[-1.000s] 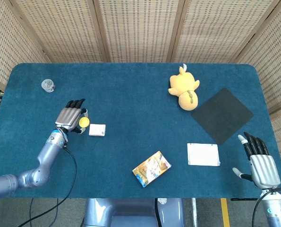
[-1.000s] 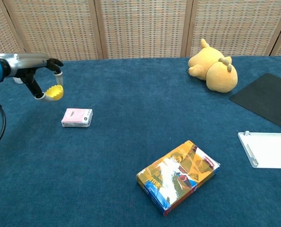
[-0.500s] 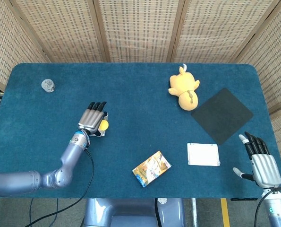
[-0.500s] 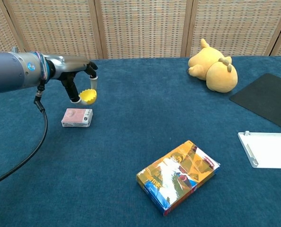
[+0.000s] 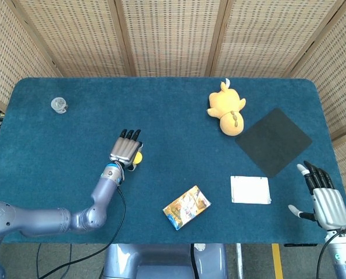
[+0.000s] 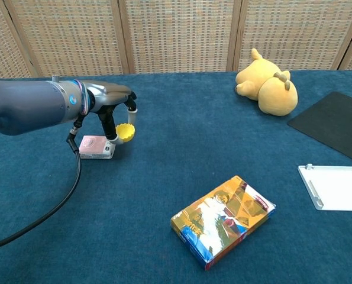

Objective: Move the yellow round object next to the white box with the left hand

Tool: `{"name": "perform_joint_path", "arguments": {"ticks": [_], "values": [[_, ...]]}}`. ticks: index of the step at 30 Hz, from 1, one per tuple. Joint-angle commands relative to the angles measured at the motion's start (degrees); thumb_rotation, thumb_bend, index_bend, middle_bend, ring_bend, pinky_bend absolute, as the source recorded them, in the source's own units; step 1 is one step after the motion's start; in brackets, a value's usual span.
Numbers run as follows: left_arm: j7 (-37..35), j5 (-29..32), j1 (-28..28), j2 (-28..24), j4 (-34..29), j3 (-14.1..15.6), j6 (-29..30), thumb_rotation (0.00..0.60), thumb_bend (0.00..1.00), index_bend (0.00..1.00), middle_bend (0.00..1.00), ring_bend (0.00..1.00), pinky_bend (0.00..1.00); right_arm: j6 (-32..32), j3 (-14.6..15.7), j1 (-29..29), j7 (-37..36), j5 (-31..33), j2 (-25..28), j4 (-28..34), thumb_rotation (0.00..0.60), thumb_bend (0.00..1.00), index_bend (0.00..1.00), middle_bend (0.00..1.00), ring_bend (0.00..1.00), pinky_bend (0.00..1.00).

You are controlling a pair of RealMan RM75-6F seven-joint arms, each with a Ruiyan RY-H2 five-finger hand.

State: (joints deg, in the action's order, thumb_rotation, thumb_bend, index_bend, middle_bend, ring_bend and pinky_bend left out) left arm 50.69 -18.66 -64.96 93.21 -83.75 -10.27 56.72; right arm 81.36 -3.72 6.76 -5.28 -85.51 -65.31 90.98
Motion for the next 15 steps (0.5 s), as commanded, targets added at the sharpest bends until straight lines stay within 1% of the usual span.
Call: {"name": "perform_joint_path", "arguments": {"ticks": [1,12,15], "values": [[0.8,1.0,-0.6,0.9,0.9,0.2,0.0,0.600,0.29,0.42,0.00,0.00,0.00,-0.1,0.0,0.1,-0.2,0.0,0.0,-0.1,0.600,0.00,0.06,0.00,0.00,0.04],[3.5,3.5,-2.5,4.2,4.0,0.3,-0.3,0.600,0.29,0.39,0.00,0.00,0.00,-0.4,-0.1,0.1,-1.5,0.3,0.3,-0.3,0.600,0.00,0.06,0.00,0.00,0.04],[4.1,3.8,-2.8,5.0,4.8,0.3,0.0,0.600,0.29,0.35,0.00,0.00,0.00,-0.4,-0.2,0.1,-1.8,0.3,0.3,-0.4,0.600,0.00,0.06,0.00,0.00,0.04]]}}
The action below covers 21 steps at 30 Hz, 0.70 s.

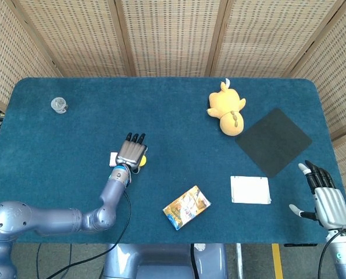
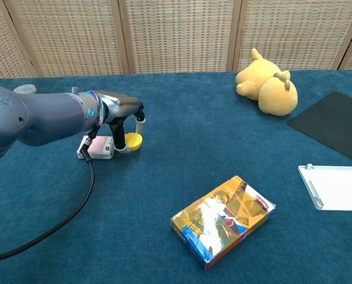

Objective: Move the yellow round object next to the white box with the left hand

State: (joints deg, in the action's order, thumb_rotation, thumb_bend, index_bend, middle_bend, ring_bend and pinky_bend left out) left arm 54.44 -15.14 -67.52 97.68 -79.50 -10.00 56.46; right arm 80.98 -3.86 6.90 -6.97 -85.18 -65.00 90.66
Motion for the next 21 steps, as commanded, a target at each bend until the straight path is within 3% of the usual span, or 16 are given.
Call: {"name": "perform_joint_path", "arguments": {"ticks": [1,6,11,15,21], "values": [[0.5,0.7,-0.3,1.0,0.9,0.0,0.5,0.600,0.29,0.33,0.00,0.00,0.00,-0.1,0.0,0.0,-0.1,0.0,0.0,0.0,0.600,0.00,0.06,0.00,0.00,0.04],[1.6,1.7,-0.7,2.1,1.9,-0.1,0.7,0.600,0.29,0.30,0.00,0.00,0.00,0.1,-0.1,0.0,-0.3,0.0,0.0,-0.1,0.600,0.00,0.06,0.00,0.00,0.04],[1.2,1.0,-0.5,2.4,2.0,-0.4,0.7,0.600,0.29,0.14,0.00,0.00,0.00,0.1,-0.1,0.0,-0.5,0.1,0.1,-0.1,0.600,0.00,0.06,0.00,0.00,0.04],[-0.4,-0.6,0.2,1.8,0.8,-1.1,0.8,0.600,0.29,0.08,0.00,0.00,0.00,0.1,-0.1,0.0,-0.4,0.1,0.0,-0.2,0.600,0.00,0.06,0.00,0.00,0.04],[-9.3,-7.7,4.2,-4.0,-7.9,-3.9,2.3,0.600,0.29,0.04,0.00,0.00,0.00,0.3,-0.2,-0.1,-0.3,0.2,0.0,-0.3,0.600,0.00,0.06,0.00,0.00,0.04]]}}
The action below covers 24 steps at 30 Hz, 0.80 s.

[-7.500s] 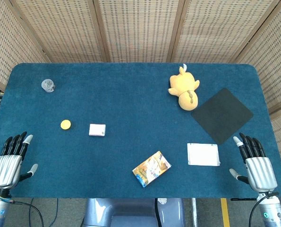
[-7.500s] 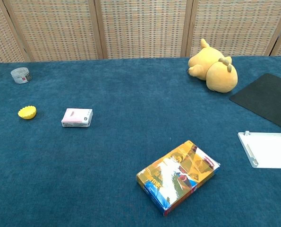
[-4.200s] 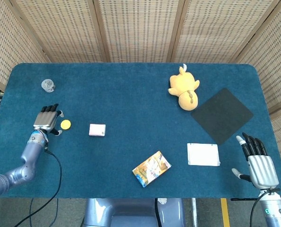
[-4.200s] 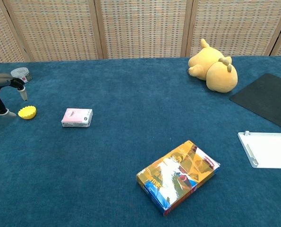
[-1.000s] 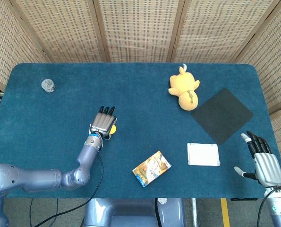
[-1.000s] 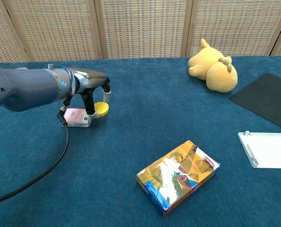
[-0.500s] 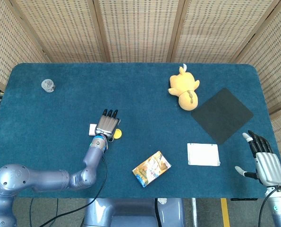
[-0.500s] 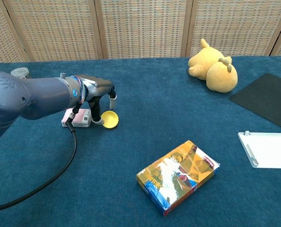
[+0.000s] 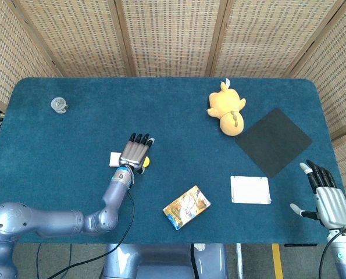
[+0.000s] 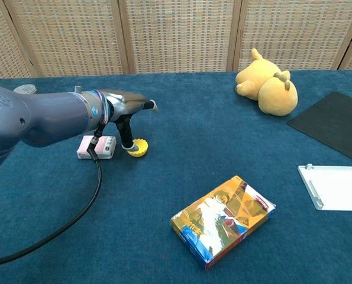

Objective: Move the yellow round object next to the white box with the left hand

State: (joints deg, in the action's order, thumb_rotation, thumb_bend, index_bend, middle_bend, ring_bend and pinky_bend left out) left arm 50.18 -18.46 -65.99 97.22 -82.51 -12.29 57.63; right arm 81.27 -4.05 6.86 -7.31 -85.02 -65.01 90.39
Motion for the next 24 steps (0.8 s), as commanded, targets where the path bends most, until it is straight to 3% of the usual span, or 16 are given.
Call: {"name": "perform_joint_path", "arguments": {"ticks": [1,6,12,17,24], "values": [[-7.3,-6.6,4.1,-5.2,-7.2,-1.8,1.9,0.600,0.28,0.04,0.00,0.00,0.00,0.1,0.0,0.0,0.1,0.0,0.0,0.0,0.600,0.00,0.06,0.00,0.00,0.04],[-13.6,-15.2,10.2,-11.3,-14.8,-0.3,7.6,0.600,0.28,0.00,0.00,0.00,0.00,0.1,0.1,0.0,0.8,-0.2,-0.2,0.1,0.600,0.00,0.06,0.00,0.00,0.04],[-23.3,-30.9,22.5,-19.2,-22.9,6.5,20.1,0.600,0.27,0.00,0.00,0.00,0.00,-0.3,0.3,0.2,3.2,-0.1,-1.0,0.0,0.600,0.00,0.06,0.00,0.00,0.04],[-26.4,-41.5,31.3,-22.6,-24.6,12.7,30.0,0.600,0.27,0.00,0.00,0.00,0.00,-0.1,0.4,0.3,5.1,-0.3,-1.6,0.2,0.600,0.00,0.06,0.00,0.00,0.04],[-26.4,-50.7,41.7,-23.6,-23.1,20.2,39.9,0.600,0.26,0.00,0.00,0.00,0.00,1.4,0.7,-0.2,6.8,-1.5,-1.7,0.8,0.600,0.00,0.06,0.00,0.00,0.04]]}}
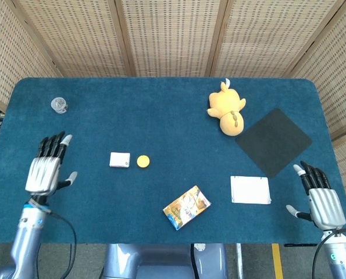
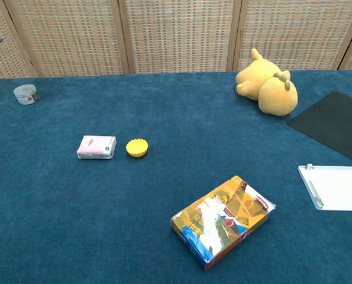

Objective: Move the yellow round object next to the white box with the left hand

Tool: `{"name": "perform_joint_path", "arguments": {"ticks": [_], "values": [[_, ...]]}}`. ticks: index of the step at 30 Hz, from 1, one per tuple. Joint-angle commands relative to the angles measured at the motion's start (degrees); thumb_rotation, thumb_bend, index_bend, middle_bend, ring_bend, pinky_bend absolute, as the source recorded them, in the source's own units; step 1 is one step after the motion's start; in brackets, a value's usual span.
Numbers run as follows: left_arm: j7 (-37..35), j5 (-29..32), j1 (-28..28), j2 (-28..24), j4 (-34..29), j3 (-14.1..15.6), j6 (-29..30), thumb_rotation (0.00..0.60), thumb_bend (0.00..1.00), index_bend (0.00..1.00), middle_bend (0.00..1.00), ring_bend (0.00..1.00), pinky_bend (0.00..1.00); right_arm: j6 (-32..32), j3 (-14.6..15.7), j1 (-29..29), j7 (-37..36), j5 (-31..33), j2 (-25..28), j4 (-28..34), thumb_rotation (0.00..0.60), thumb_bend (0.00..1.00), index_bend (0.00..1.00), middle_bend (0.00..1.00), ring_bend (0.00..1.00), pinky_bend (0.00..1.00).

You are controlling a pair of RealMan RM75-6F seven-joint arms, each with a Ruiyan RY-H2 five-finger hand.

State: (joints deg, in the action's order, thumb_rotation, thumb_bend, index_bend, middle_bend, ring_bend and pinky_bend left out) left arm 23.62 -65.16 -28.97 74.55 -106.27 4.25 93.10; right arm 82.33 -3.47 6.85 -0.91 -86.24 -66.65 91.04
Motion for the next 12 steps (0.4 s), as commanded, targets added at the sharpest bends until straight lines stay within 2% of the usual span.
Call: {"name": "perform_joint_path", "arguments": {"ticks": [1,5,8,12], "values": [[0.7,-5.0,5.9,-0.9,1.0,4.6,5.2,0.600,0.26,0.00,0.00,0.00,0.00,0.6,0.1,-0.2,0.5,-0.5,0.0,0.1,0.600,0.00,0.06,0.00,0.00,0.04],[0.0,-7.7,11.8,-1.7,1.7,7.7,8.4,0.600,0.26,0.00,0.00,0.00,0.00,1.4,0.2,-0.5,1.2,-1.0,0.1,0.5,0.600,0.00,0.06,0.00,0.00,0.04],[-1.3,-9.2,14.2,-1.8,3.2,8.4,9.2,0.600,0.26,0.00,0.00,0.00,0.00,1.6,0.2,-0.5,1.6,-1.3,0.0,0.6,0.600,0.00,0.06,0.00,0.00,0.04],[-2.3,-10.2,15.3,-2.3,4.6,8.6,7.4,0.600,0.26,0.00,0.00,0.00,0.00,1.8,0.4,-0.5,2.1,-1.8,-0.1,0.8,0.600,0.00,0.06,0.00,0.00,0.04]]}}
